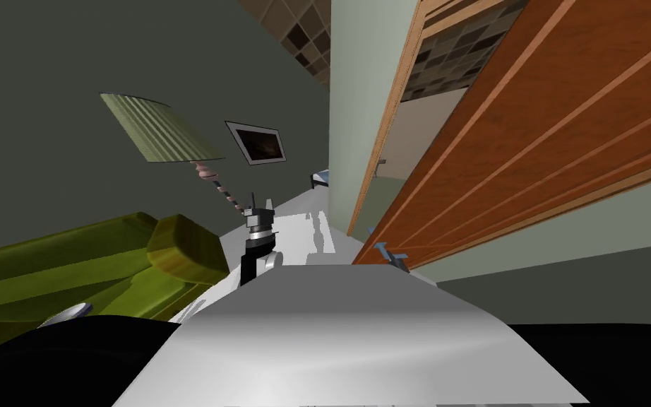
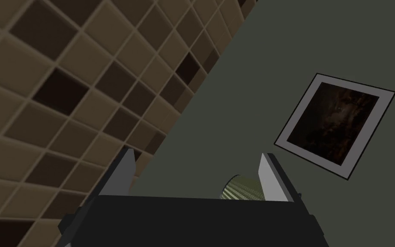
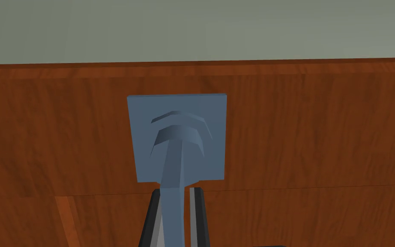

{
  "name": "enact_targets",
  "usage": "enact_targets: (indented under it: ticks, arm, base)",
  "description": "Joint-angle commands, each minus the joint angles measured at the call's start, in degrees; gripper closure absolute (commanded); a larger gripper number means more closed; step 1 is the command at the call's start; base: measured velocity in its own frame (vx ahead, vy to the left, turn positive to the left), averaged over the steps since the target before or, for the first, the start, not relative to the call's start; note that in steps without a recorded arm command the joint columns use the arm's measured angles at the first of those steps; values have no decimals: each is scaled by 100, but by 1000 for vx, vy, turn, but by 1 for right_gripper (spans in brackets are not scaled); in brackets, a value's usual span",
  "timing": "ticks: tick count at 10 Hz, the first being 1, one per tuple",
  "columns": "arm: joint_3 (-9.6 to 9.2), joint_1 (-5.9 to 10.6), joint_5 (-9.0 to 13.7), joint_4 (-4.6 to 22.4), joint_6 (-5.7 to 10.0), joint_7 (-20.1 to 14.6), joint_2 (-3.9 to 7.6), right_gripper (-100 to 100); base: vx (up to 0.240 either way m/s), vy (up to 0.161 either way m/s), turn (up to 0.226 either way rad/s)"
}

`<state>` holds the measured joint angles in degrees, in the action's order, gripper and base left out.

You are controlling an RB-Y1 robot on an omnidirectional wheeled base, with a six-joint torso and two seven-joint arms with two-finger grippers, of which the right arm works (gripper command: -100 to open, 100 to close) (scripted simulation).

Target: Pull the door open

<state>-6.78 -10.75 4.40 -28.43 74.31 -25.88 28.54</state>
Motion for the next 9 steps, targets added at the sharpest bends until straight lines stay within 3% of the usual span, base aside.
enact_targets:
  ticks: [1, 6, 7, 9]
  arm:
    - [0, 0, 0, 0, 0, 0, 0, 100]
    - [-250, 476, 268, 155, -333, 183, -119, 100]
    - [-250, 476, 268, 155, -333, 183, -119, 100]
    - [-362, 711, 402, 229, -495, 271, -171, 100]
  base:
    - [-86, -36, 34]
    - [-222, -59, 137]
    - [-155, -43, 33]
    - [-158, -49, 126]
